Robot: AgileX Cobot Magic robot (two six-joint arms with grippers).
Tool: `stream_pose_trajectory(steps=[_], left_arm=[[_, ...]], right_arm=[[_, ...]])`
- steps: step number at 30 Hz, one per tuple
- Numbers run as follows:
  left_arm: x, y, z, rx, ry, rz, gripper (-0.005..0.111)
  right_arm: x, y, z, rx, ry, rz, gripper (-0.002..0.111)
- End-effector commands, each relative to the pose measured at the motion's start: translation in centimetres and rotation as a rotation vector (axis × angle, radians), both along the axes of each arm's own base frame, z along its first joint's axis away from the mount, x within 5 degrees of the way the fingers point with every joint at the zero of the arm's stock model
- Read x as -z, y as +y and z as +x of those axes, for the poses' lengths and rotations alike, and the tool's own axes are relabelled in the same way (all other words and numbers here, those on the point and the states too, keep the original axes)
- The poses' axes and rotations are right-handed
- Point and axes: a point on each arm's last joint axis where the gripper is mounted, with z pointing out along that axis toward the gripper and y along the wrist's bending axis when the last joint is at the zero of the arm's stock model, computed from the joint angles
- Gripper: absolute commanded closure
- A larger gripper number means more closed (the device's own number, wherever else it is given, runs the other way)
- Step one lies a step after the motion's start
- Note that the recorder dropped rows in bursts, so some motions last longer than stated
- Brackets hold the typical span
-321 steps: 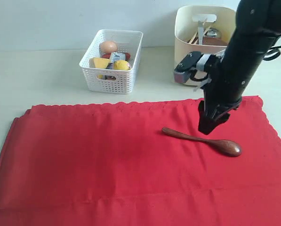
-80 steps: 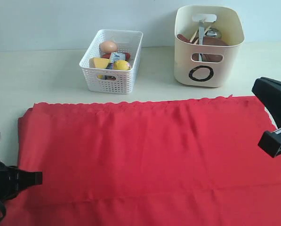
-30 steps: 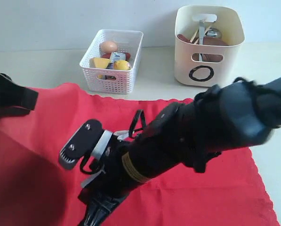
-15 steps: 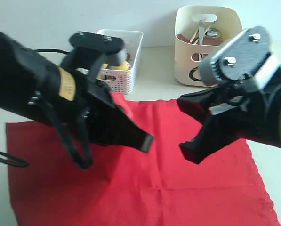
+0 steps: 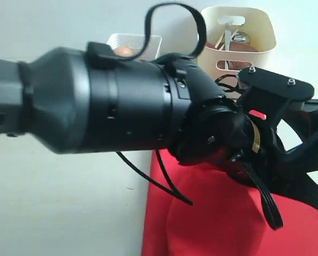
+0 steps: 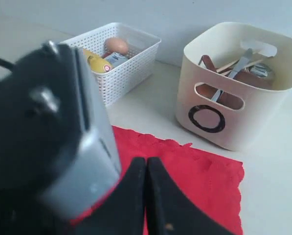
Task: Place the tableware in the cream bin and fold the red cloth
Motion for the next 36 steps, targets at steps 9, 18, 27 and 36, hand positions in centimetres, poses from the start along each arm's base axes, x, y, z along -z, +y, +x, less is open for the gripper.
stream_pose_trajectory(steps=[9,18,27,36], left_arm=[[1.0,-1.6,0.5,0.0,-0.023,-0.056,0.015],[-0.9,-0.5,2.2,0.076,-0.146,-0.056,0.002],[-6.6,8.0,5.1,-0.001,-0.18,0.085,0.07],[-4.3,13.1,3.5,-0.031,-0.242,0.052,0.106]], right_arm=[[-0.3,-2.2,0.3,0.238,-0.041,-0.012,0.108],[-1.7,-4.3,-0.7,0.412,-0.122,0.094,0.108],[-1.6,-1.9,-0.9,0.117,-0.101,0.07,0.108],[3.3,4.9,2.4,-0.275,0.26,-0.089,0.108]])
